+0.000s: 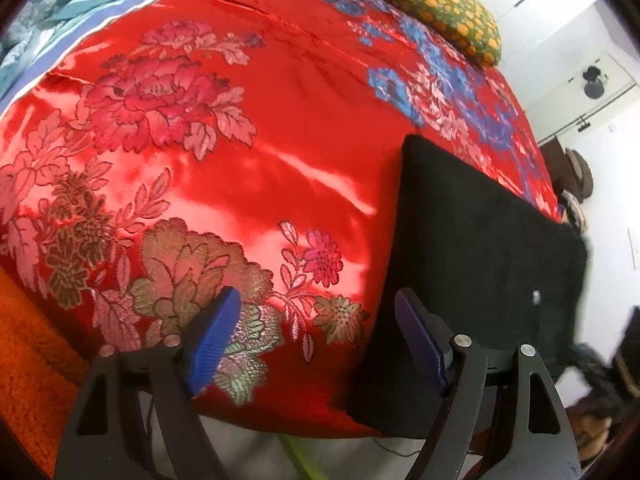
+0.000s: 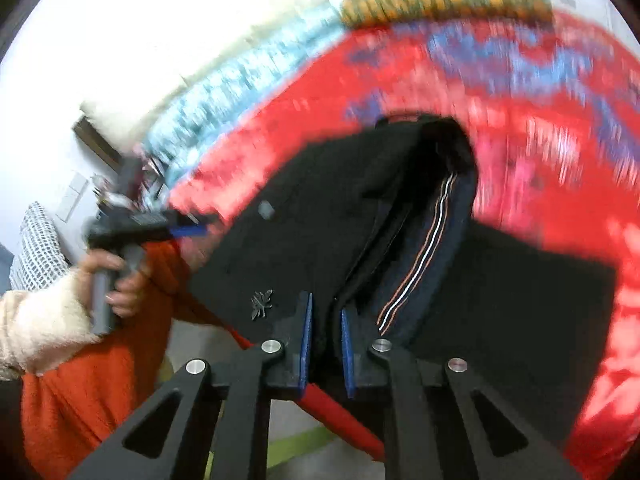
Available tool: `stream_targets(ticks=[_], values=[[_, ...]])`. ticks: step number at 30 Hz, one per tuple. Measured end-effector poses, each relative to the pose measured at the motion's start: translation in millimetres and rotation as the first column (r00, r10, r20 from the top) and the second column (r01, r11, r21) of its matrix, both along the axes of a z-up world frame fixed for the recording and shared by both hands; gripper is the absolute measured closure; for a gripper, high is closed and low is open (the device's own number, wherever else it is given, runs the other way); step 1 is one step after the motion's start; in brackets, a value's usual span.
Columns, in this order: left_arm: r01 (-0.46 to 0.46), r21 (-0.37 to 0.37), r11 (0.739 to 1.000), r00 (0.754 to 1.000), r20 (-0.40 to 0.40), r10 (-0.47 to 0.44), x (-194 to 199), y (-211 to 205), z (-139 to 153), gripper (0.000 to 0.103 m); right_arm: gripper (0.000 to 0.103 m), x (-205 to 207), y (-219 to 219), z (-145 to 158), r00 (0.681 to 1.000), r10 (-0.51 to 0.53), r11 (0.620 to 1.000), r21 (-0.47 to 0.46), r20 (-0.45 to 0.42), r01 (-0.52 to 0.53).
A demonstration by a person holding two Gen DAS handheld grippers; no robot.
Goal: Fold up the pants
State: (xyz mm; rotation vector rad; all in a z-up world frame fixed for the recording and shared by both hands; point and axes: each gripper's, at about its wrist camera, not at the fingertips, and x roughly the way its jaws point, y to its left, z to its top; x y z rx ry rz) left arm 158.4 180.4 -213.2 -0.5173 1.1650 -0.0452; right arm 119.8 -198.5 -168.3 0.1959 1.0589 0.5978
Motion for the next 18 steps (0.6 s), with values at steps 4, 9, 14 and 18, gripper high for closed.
stream_targets(ticks=[4,9,14,18], values=[[0.034,0.003,0.999,0.997,0.073,-0.034,-9,-9,21,0.022,0.091,-19,-17,63,0.993,0.003,1.0,-0.014,0.121,-0.001],[0.132,0.022,0.991,0.98,0.145,-0.133,-16,-39,42,0.022,0.091,-43,-66,63,0.991,-0.084,0.994,-0.06,0.105,0.091],[0.227,0.06,0.972,0.958,0.166,-0.234,-18,-75,50,0.021,0.091,-59,-131,7,0.957,-0.29,0.954,-0.088,-0.009,0.288],[0.339,0.135,0.931,0.92,0.16,-0.358,-16,-117,45,0.021,0.089,-54,-140,-49,0.93,-0.35,0.929,-0.167,-0.112,0.33]])
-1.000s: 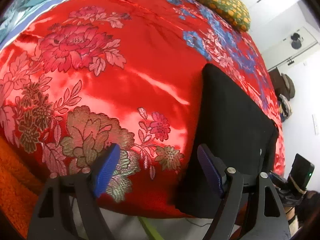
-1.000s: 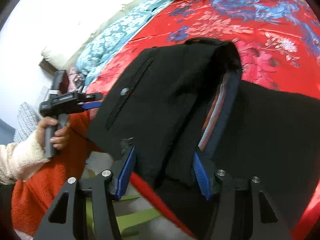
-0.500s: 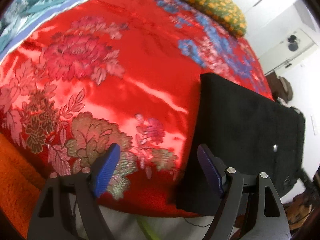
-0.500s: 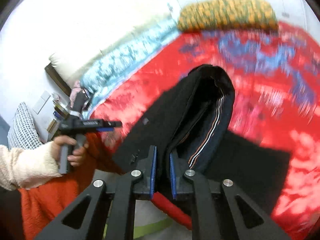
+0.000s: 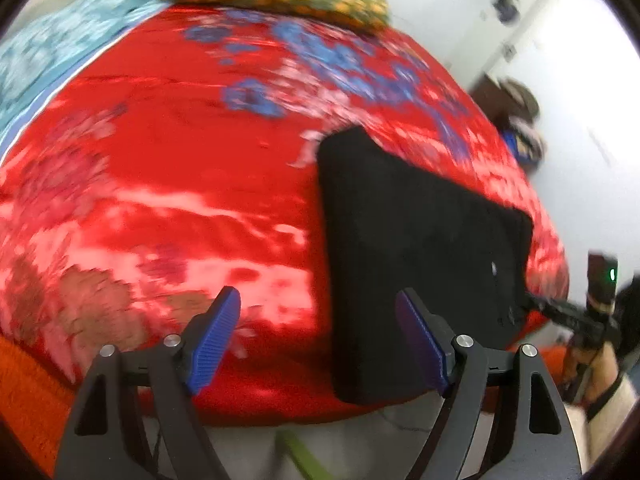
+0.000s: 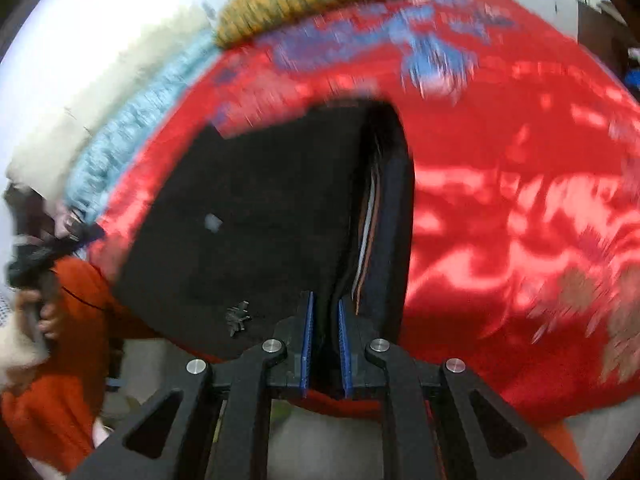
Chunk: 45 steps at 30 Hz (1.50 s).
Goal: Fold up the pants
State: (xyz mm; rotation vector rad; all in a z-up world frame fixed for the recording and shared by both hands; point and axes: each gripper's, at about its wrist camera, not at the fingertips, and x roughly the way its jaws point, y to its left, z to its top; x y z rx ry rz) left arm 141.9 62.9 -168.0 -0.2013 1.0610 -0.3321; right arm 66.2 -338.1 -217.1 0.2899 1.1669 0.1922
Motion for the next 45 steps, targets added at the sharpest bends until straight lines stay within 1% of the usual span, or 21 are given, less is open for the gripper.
stream_targets(ticks=[1,4,7,9,10,12,14,15,16,17,18,19,20,22,24,29,32,37,42,43,45], values=[[0.026,0.015,1.0,1.0,0.011,-0.026,0,-9,0,0.021,0.086,0,-1,-2,1.0,-0.024,1.0,0.003,0.009,0.024],[0.142,0.125,0.982,0.987,0.055,-0.15,-5,-49,-5,0.021,0.067,-1,-9,9,0.997,-0.073,0.997,0.022,0.019,0.072],[0.186,0.165,0.969,0.979,0.05,-0.197,-5,-68,-16,0.021,0.067,2,-8,42,0.993,-0.067,0.996,-0.059,0.101,0.073],[0.207,0.193,0.959,0.976,0.033,-0.217,-6,-79,-26,0.021,0.067,16,5,69,0.985,-0.026,0.998,-0.059,0.173,0.036],[0.21,0.215,0.954,0.974,0.038,-0.223,-7,-83,-29,0.018,0.067,26,10,78,0.98,-0.008,0.998,-0.057,0.201,0.019],[0.218,0.259,0.941,0.969,0.059,-0.241,-12,-91,-32,0.014,0.067,48,25,83,0.971,0.023,0.999,-0.045,0.239,-0.013],[0.216,0.282,0.935,0.967,0.069,-0.244,-15,-95,-34,0.012,0.067,69,33,67,0.972,0.039,0.999,-0.041,0.231,-0.031],[0.215,0.28,0.935,0.967,0.07,-0.243,-17,-94,-34,0.011,0.07,79,35,50,0.981,0.039,0.996,-0.081,0.192,-0.023],[0.215,0.272,0.938,0.968,0.066,-0.241,-18,-93,-34,0.009,0.079,87,31,32,0.989,0.025,0.992,-0.126,0.146,-0.006],[0.214,0.263,0.941,0.97,0.06,-0.237,-19,-92,-35,0.008,0.078,93,23,10,0.995,-0.013,0.991,-0.131,0.095,0.025],[0.209,0.254,0.944,0.972,0.055,-0.23,-19,-90,-35,0.008,0.078,94,18,4,0.995,-0.034,0.994,-0.103,0.098,0.044],[0.206,0.25,0.946,0.973,0.054,-0.226,-20,-89,-36,0.008,0.079,91,15,4,0.991,-0.055,0.995,-0.079,0.121,0.064],[0.204,0.249,0.947,0.973,0.053,-0.223,-20,-89,-37,0.008,0.079,92,17,6,0.991,-0.052,0.993,-0.094,0.127,0.064],[0.199,0.252,0.947,0.975,0.051,-0.218,-20,-89,-38,0.008,0.079,88,28,15,0.99,-0.032,0.985,-0.165,0.134,0.054],[0.194,0.256,0.947,0.976,0.047,-0.213,-19,-90,-38,0.007,0.074,80,34,26,0.988,-0.031,0.976,-0.207,0.15,0.062],[0.187,0.255,0.949,0.978,0.043,-0.204,-19,-90,-38,0.007,0.064,44,40,54,0.974,-0.056,0.978,-0.183,0.218,0.097],[0.186,0.26,0.948,0.978,0.042,-0.203,-17,-91,-38,0.007,0.063,23,58,59,0.975,-0.025,0.979,-0.191,0.221,0.069],[0.189,0.266,0.945,0.977,0.044,-0.207,-18,-92,-37,0.007,0.063,-10,86,55,0.971,0.019,0.981,-0.193,0.238,0.029],[0.195,0.246,0.95,0.978,0.022,-0.206,-16,-90,-38,0.007,0.063,-20,88,14,0.993,0.007,0.976,-0.219,0.117,0.018],[0.195,0.23,0.953,0.979,0.013,-0.203,-14,-86,-34,0.008,0.063,-20,89,11,0.993,0.016,0.974,-0.225,0.116,0.01],[0.158,0.202,0.967,0.984,0.046,-0.17,-9,-69,-21,0.008,0.063,-18,91,13,0.992,0.026,0.97,-0.243,0.124,0.005]])
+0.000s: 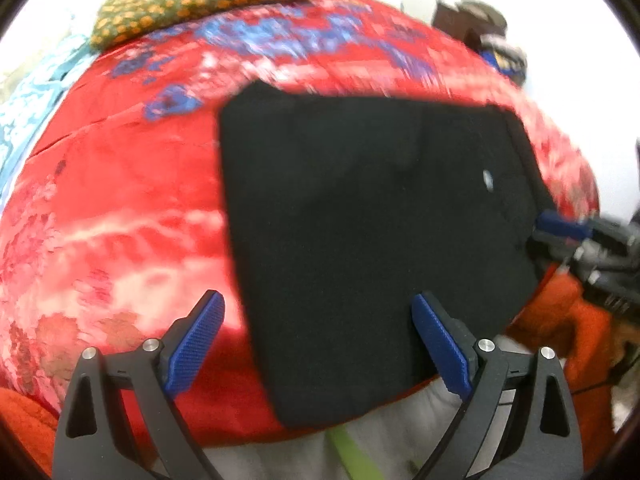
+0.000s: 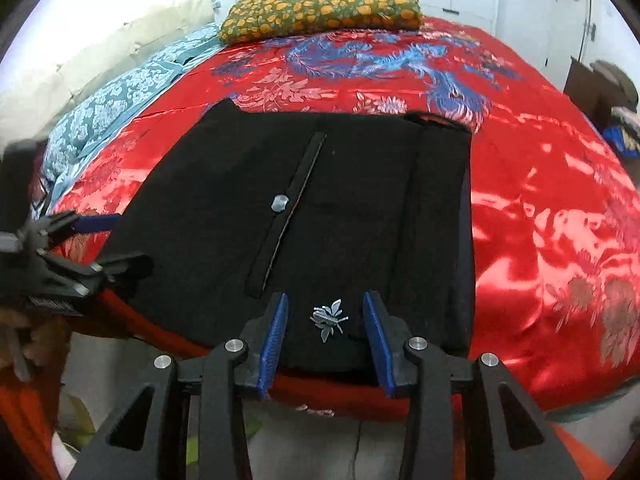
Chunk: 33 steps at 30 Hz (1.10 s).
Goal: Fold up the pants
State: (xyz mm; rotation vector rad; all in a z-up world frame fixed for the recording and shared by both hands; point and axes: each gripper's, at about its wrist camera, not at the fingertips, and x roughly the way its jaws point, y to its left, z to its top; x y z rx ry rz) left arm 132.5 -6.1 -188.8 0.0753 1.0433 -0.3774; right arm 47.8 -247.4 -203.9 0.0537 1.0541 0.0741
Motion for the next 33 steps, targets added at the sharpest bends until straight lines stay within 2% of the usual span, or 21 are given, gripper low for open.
stream_targets(ticks=[1,3,6,7,8,9,10,11,13,16,18,22,25,27,29,30,33], values=[[-0.025,-0.004,1.0,0.999,0.024,0.025,5,10,5,0.007,0.063,0,0,0,1.0,0.001,1.0,-0.004,0.0,-0.001],[-0.133,0.037,0.99,0.989,0.065,0.131,33,44,9,0.006,0.063,-2,-2,-3,1.0,-0.007,1.0,0.008,0.012,0.007],[-0.306,0.062,0.95,0.952,-0.01,0.307,87,96,-16,0.005,0.062,-2,-4,-4,1.0,-0.017,1.0,0.025,0.019,0.016],[-0.338,0.089,0.937,0.939,-0.043,0.342,104,110,-31,0.006,0.062,-2,-3,-5,1.0,-0.016,1.0,0.024,0.021,0.016],[-0.341,0.146,0.928,0.933,-0.068,0.354,121,121,-48,0.006,0.061,-2,-3,-6,1.0,-0.015,1.0,0.021,0.024,0.015],[-0.328,0.2,0.923,0.933,-0.081,0.35,132,127,-61,0.006,0.061,-1,-2,-7,1.0,-0.015,1.0,0.018,0.027,0.014],[-0.314,0.208,0.926,0.939,-0.078,0.336,137,130,-67,0.0,0.06,-1,-1,-7,0.999,-0.016,1.0,0.017,0.029,0.015],[-0.302,0.186,0.935,0.947,-0.05,0.316,141,133,-67,0.0,0.06,0,-1,-7,0.999,-0.02,1.0,0.019,0.031,0.019],[-0.307,0.178,0.935,0.951,0.011,0.31,150,138,-67,0.0,0.06,-1,-1,-7,0.999,-0.028,0.999,0.025,0.032,0.027],[-0.248,0.095,0.964,0.968,0.067,0.243,158,149,-74,0.0,0.059,-4,2,-1,0.998,-0.034,0.999,0.005,0.045,0.034],[-0.241,0.059,0.969,0.968,0.089,0.235,153,154,-74,0.0,0.053,-6,7,1,0.999,-0.02,1.0,-0.015,0.051,0.02],[-0.238,0.1,0.966,0.968,0.11,0.227,148,148,-74,0.0,0.045,-4,12,-4,0.999,-0.006,1.0,-0.03,0.048,0.007],[-0.238,0.09,0.967,0.968,0.107,0.228,147,149,-73,0.0,0.043,-2,15,-1,0.999,-0.012,0.999,-0.049,0.043,0.014],[-0.238,0.093,0.967,0.968,0.109,0.227,147,144,-72,0.0,0.033,-3,21,5,0.998,-0.012,0.995,-0.101,0.058,0.018],[-0.238,0.094,0.967,0.968,0.109,0.227,149,144,-73,0.0,0.01,-5,29,11,0.996,-0.014,0.984,-0.177,0.087,0.029],[-0.238,0.093,0.967,0.968,0.109,0.228,149,144,-73,0.0,0.009,-4,32,13,0.995,-0.014,0.98,-0.198,0.099,0.033],[-0.239,0.095,0.966,0.967,0.112,0.228,150,144,-74,0.0,0.009,-1,38,14,0.995,0.007,0.983,-0.185,0.1,0.011]])
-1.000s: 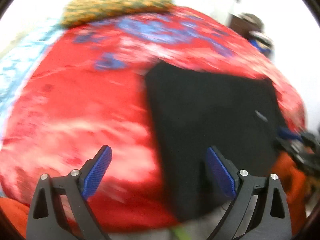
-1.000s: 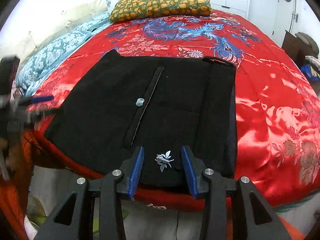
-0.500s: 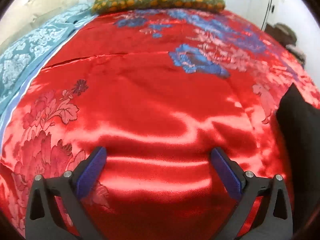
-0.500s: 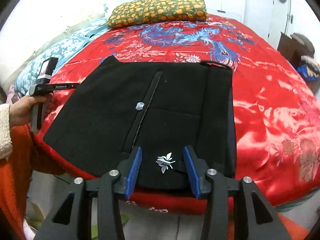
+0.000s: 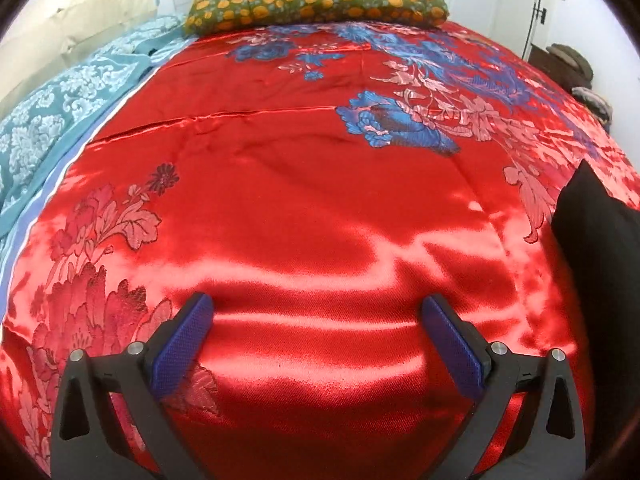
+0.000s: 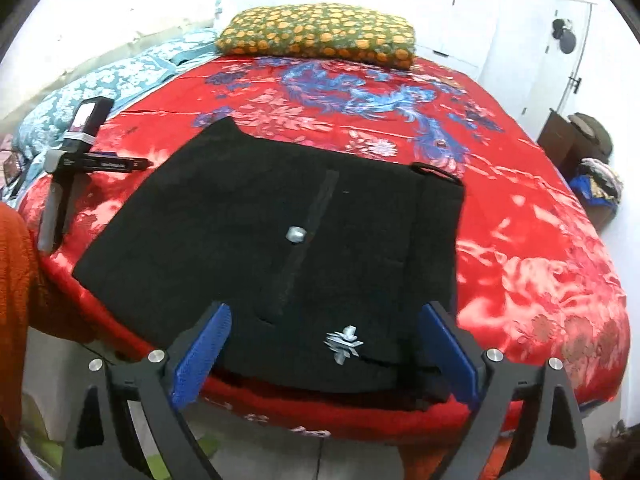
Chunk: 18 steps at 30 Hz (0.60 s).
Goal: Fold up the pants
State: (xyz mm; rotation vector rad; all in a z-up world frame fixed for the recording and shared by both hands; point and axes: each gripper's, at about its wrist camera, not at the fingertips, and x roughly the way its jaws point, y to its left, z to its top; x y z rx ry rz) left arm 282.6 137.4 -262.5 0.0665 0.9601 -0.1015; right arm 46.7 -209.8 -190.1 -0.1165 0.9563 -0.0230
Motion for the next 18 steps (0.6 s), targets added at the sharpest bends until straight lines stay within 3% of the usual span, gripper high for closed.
stream_targets(ticks=[18], values=[[-0.001,0.0,1.0,1.0,0.001,0.001,0,0,0,0.0,0.009,3,-8,-1,0.999,-0.05,0.998,0.025,-0.02,0.05]])
